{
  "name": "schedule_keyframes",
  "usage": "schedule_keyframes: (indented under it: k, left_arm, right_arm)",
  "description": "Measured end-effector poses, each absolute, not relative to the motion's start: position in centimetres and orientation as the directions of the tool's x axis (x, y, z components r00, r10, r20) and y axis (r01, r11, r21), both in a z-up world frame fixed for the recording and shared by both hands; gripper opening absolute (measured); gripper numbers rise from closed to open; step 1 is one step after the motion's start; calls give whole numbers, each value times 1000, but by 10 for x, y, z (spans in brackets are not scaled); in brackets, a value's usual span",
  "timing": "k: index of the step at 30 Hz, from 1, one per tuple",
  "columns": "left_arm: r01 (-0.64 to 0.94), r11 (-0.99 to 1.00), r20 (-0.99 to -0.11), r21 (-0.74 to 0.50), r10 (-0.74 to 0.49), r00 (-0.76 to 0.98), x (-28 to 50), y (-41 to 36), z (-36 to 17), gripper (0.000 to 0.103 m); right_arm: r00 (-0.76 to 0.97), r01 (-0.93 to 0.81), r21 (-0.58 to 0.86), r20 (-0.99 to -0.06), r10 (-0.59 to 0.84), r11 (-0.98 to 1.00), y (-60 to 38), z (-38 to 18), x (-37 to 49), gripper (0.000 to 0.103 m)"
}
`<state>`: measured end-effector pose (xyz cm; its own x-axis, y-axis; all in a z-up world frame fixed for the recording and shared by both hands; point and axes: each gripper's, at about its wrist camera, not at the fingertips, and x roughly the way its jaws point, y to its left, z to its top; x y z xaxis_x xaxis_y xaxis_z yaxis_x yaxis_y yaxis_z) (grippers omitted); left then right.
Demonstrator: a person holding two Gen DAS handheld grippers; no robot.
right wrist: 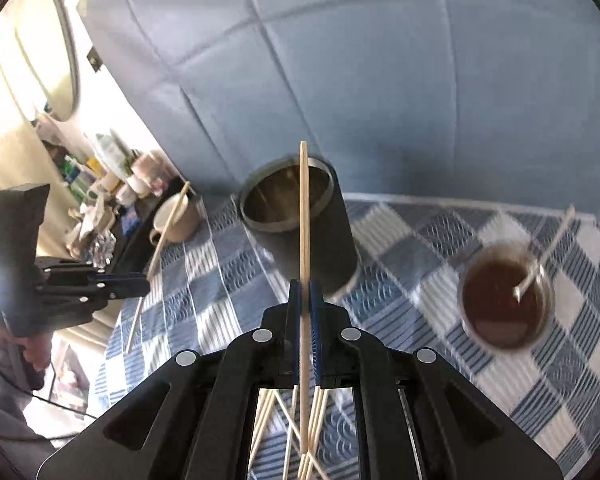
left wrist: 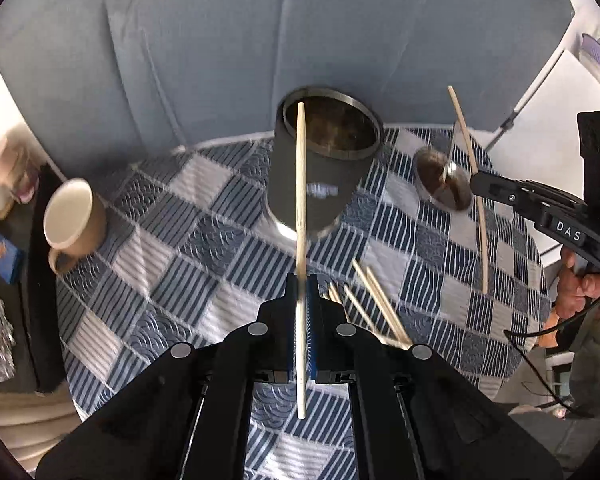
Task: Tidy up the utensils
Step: 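Lift the held chopstick with the left gripper toward the black holder while the right gripper carries its own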
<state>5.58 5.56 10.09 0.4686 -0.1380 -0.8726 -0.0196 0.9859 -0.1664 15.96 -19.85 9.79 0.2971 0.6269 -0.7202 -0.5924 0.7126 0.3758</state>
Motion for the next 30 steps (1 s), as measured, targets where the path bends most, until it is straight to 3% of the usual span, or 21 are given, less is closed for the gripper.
schedule_keyframes:
  k: [7, 10, 22, 26, 30]
  left_arm:
    - [-18, 996, -852, -90, -68, 519, 85, 65, 123, 5]
    - [-2, 997, -830, -75, -61, 554, 99, 64, 135, 5]
    - [14, 986, -751, -167, -136, 646, 157, 73, 150, 5]
    - [66, 985, -695, -162, -161, 701, 170, 70, 151, 5]
    - [116, 961, -612, -252, -252, 750, 181, 78, 145, 5]
  right_arm:
    - [296, -646, 379, -675, 675, 662, -168, 119, 182, 5]
    - [300, -671, 407, -615, 729, 619, -161, 130, 190, 5]
    - [354, -661, 464, -501, 790, 590, -132, 140, 226, 5]
    - [363, -661, 469, -483, 797, 586, -122, 133, 236, 5]
    - [388, -644, 478, -469, 794, 597, -116, 126, 249, 5]
